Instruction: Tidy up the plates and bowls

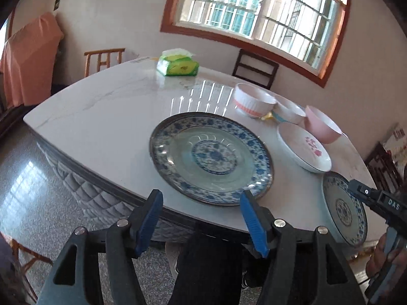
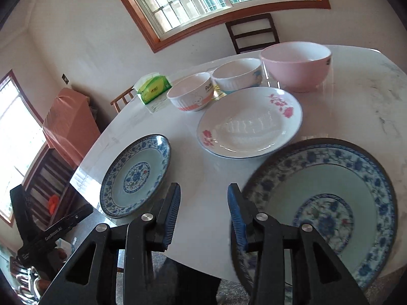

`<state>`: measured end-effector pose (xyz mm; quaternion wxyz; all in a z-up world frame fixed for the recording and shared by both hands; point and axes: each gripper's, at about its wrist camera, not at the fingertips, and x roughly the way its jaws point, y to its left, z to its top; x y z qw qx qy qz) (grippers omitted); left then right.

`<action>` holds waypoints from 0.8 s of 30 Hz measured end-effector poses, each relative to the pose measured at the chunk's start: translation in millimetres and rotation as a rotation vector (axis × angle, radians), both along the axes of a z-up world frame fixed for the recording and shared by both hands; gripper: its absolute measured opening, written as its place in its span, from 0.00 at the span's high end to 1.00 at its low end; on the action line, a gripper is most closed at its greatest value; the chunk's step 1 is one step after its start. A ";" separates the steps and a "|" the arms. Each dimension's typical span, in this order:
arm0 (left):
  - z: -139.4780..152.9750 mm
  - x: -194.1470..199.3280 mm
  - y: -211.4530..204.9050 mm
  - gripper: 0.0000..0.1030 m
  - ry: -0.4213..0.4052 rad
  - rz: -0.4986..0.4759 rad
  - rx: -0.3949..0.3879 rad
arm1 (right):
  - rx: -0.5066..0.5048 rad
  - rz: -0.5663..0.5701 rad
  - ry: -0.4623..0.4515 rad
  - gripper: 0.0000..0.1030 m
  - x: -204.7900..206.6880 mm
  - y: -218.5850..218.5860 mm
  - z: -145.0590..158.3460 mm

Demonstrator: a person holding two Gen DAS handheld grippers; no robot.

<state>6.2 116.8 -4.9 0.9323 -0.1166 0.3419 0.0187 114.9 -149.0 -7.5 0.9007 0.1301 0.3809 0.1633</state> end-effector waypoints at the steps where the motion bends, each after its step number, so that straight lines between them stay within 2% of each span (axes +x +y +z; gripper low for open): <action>1: 4.5 -6.0 -17.7 0.37 -0.038 -0.062 0.012 | -0.029 -0.031 -0.004 0.64 -6.9 -15.7 0.7; 3: 8.8 -6.2 -50.5 0.37 -0.073 -0.210 -0.010 | -0.054 -0.088 -0.006 0.64 -18.5 -48.5 -0.8; 5: 5.2 3.2 -77.8 0.37 -0.046 -0.316 -0.086 | -0.076 -0.142 0.017 0.63 -26.0 -77.8 -8.1; 7: -2.8 8.8 -101.7 0.37 0.003 -0.391 -0.168 | -0.053 -0.175 0.053 0.63 -31.4 -102.0 -17.3; 8: -6.3 8.4 -115.8 0.37 0.030 -0.438 -0.169 | -0.031 -0.180 0.065 0.63 -30.9 -109.7 -21.6; 11: -8.5 1.5 -149.5 0.37 0.058 -0.514 -0.081 | -0.015 -0.175 0.085 0.61 -36.2 -122.9 -33.4; 13: -2.9 8.3 -159.7 0.37 0.068 -0.492 0.002 | 0.005 -0.171 0.087 0.61 -37.2 -131.6 -39.8; 15: 1.1 23.5 -158.6 0.37 0.077 -0.442 0.020 | 0.035 -0.167 0.090 0.61 -34.1 -137.9 -44.3; 19: -13.1 69.6 -150.7 0.37 0.198 -0.408 -0.078 | 0.063 -0.153 0.095 0.61 -23.2 -146.6 -50.0; 22: -29.9 97.0 -154.1 0.37 0.260 -0.377 -0.106 | 0.090 -0.135 0.105 0.61 -13.2 -152.0 -54.0; 24: -36.5 110.1 -158.1 0.37 0.293 -0.403 -0.162 | 0.097 -0.129 0.108 0.61 -8.7 -153.6 -56.2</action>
